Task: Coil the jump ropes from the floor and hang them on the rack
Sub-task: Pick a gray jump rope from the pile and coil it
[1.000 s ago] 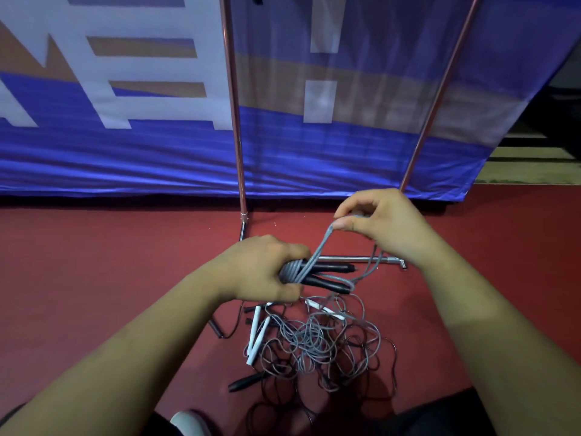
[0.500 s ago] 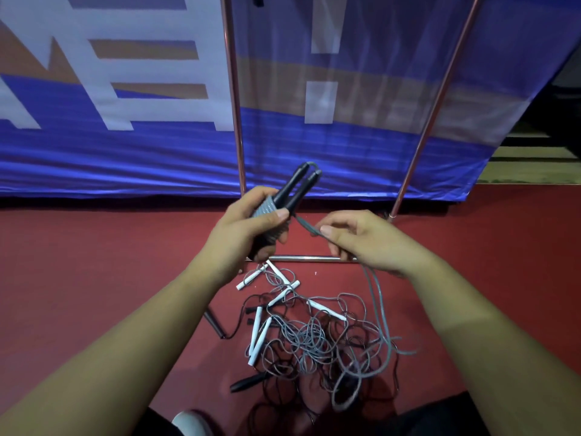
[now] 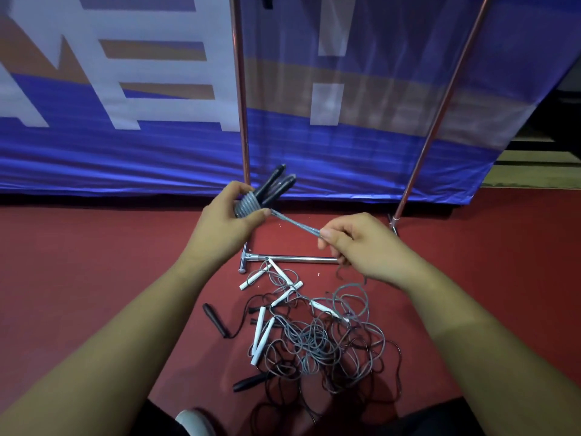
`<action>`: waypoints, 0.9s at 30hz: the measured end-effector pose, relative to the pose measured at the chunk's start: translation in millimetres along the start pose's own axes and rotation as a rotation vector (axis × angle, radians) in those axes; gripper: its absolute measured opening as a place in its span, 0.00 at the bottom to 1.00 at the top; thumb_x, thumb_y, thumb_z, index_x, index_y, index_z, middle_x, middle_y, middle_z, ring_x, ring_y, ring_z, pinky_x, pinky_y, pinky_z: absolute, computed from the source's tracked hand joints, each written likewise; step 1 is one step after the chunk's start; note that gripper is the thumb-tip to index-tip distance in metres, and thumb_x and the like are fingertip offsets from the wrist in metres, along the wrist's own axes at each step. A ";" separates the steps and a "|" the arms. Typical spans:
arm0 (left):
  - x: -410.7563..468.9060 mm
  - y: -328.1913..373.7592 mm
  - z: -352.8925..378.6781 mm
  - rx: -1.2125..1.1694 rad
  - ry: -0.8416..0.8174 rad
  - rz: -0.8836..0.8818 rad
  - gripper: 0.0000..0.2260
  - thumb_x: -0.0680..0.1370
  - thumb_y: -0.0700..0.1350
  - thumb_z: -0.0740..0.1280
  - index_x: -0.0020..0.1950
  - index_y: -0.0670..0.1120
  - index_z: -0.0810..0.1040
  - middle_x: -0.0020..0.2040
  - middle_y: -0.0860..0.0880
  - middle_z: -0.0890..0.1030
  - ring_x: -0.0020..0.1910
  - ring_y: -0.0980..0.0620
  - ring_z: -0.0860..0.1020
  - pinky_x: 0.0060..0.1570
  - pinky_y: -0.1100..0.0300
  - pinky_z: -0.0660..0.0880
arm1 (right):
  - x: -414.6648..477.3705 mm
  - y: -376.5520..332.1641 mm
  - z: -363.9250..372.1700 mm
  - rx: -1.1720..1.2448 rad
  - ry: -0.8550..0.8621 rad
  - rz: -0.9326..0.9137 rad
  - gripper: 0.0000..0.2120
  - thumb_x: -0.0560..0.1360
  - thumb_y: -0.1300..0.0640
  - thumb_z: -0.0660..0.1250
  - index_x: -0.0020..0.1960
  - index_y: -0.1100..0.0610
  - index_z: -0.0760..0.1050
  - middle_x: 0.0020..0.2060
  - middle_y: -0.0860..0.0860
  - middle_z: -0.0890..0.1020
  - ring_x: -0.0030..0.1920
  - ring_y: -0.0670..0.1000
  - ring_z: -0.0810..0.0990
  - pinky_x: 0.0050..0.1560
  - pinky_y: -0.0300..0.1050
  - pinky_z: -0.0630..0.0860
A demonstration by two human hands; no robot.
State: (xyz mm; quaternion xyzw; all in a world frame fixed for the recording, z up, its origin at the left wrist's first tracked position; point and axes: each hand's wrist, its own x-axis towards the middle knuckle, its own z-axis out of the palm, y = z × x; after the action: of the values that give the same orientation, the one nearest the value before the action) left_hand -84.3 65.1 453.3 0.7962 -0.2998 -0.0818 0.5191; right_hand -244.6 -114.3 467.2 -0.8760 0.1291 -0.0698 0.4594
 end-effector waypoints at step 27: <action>-31.8 15.5 22.2 -0.175 -0.801 0.097 0.12 0.74 0.46 0.72 0.51 0.39 0.77 0.34 0.50 0.75 0.28 0.54 0.72 0.28 0.61 0.70 | 3.9 21.9 -19.0 0.048 -0.053 -0.086 0.03 0.73 0.65 0.72 0.43 0.59 0.83 0.36 0.51 0.84 0.36 0.41 0.78 0.42 0.35 0.74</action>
State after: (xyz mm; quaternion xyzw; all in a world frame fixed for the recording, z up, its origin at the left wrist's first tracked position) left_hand -125.8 61.3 451.1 0.6393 -0.5071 -0.3858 0.4305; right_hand -249.0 -142.3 460.0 -0.8711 0.0776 -0.0694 0.4799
